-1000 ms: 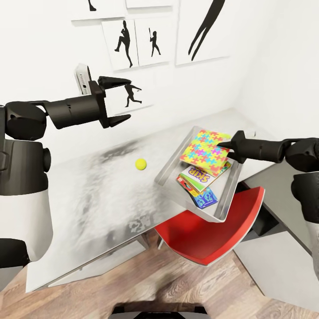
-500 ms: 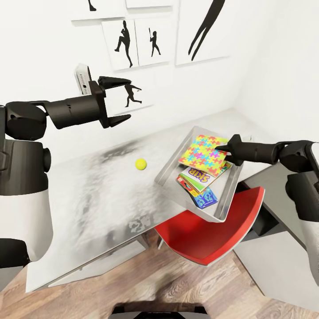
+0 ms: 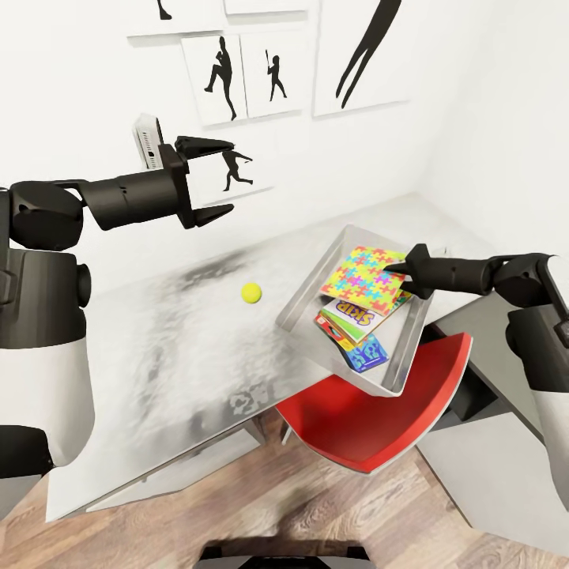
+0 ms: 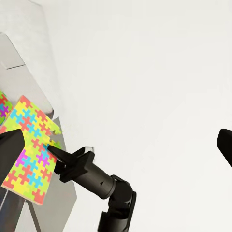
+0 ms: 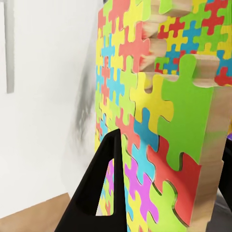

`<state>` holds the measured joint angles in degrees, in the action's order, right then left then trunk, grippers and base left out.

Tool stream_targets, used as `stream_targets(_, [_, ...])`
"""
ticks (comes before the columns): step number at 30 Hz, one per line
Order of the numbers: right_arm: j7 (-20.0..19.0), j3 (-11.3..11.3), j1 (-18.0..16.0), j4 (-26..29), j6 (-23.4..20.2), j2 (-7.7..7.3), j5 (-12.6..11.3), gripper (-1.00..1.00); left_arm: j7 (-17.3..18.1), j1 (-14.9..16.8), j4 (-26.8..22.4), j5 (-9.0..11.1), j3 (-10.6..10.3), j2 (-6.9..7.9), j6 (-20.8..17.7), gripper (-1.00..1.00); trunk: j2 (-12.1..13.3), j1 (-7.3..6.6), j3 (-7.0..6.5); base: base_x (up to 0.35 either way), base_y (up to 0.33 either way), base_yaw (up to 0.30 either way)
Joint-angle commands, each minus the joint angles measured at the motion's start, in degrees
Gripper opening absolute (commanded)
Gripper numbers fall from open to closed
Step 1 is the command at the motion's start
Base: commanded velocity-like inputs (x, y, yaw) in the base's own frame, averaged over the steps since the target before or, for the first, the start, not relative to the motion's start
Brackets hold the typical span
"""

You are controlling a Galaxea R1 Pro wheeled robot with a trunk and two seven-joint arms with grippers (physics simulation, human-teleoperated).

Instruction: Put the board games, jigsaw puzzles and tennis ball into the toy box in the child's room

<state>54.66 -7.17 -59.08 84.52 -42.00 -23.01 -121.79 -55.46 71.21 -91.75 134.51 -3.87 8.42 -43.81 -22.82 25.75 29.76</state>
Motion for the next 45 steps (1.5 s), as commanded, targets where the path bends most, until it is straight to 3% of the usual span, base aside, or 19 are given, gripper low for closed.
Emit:
stream_targets(1, [0.46,-0.03,-0.07,0.01,-0.1,-0.03,-0.39,-1.0,-0.52,0.07,-0.01,0.5,0.0,0.02,0.04,1.0,-0.1,0.03,0.09,0.0,0.0,0.0])
stream_targets(14, [0.41,-0.07,0.04,-1.16,-0.1,0.2,-0.38,-1.0,-0.45,0.07,-0.01,0.5,0.0,0.02,0.04,1.0,-0.1,0.03,0.09,0.0,0.0,0.0])
stream_targets(22, [0.32,0.0,-0.05,-2.25,-0.16,1.58,0.0,-1.0,-0.4,0.07,-0.03,0.5,-0.03,0.0,0.04,1.0,-0.1,0.03,0.09,0.0,0.0,0.0])
stream_targets(37, [-2.37,0.1,-0.5,-5.48,-0.53,3.9,5.07,-1.0,-0.35,0.08,-0.09,0.5,-0.17,-0.03,0.04,1.0,-0.1,0.03,0.09,0.0,0.0,0.0])
stream_targets(45, [-3.08,0.12,-0.75,-5.96,-0.59,4.28,6.01,-1.0,-0.35,0.07,-0.09,0.5,-0.23,0.0,0.04,1.0,-0.1,0.03,0.09,0.0,0.0,0.0])
